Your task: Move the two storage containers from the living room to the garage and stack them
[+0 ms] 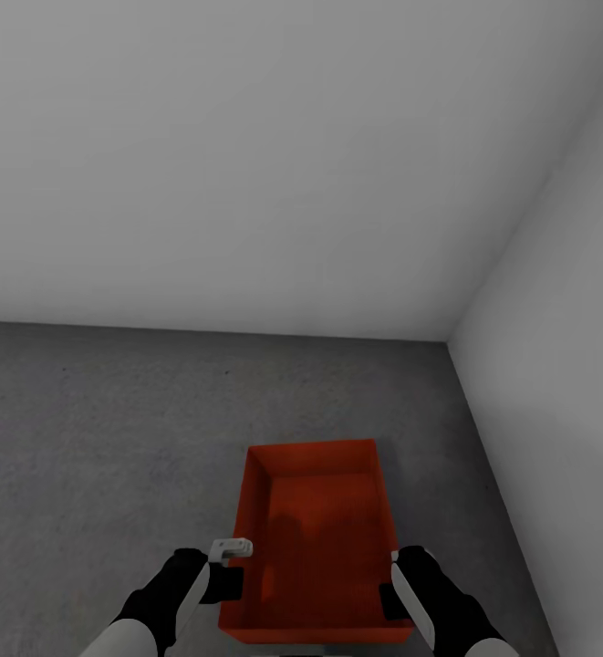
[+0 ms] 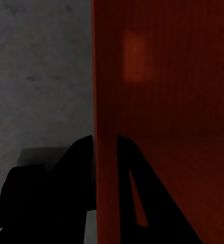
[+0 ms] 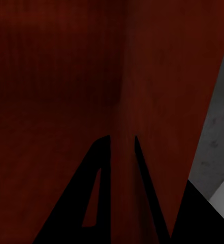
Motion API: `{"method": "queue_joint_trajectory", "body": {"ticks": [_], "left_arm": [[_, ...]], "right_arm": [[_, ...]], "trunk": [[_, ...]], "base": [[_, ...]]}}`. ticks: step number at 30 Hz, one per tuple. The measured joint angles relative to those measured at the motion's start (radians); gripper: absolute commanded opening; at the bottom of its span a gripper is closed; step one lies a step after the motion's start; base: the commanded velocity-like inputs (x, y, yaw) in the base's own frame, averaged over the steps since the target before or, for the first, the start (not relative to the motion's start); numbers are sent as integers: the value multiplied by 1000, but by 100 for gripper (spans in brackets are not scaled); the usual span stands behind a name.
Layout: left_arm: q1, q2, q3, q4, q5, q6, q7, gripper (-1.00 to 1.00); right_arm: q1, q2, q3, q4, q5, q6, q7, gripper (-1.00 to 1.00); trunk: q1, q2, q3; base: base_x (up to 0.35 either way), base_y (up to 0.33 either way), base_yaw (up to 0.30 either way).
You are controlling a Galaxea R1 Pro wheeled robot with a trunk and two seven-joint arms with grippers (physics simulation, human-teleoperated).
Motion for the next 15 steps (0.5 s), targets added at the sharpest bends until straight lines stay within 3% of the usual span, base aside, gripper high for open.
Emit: {"method": "queue_joint_trajectory", "body": {"ticks": [15], "left_arm": [[0,0,0,0,-1,0,0,-100]], "right_arm": [[0,0,0,0,0,0,0,-100]], "trunk": [[0,0,-22]], "base": [[0,0,0]]}}
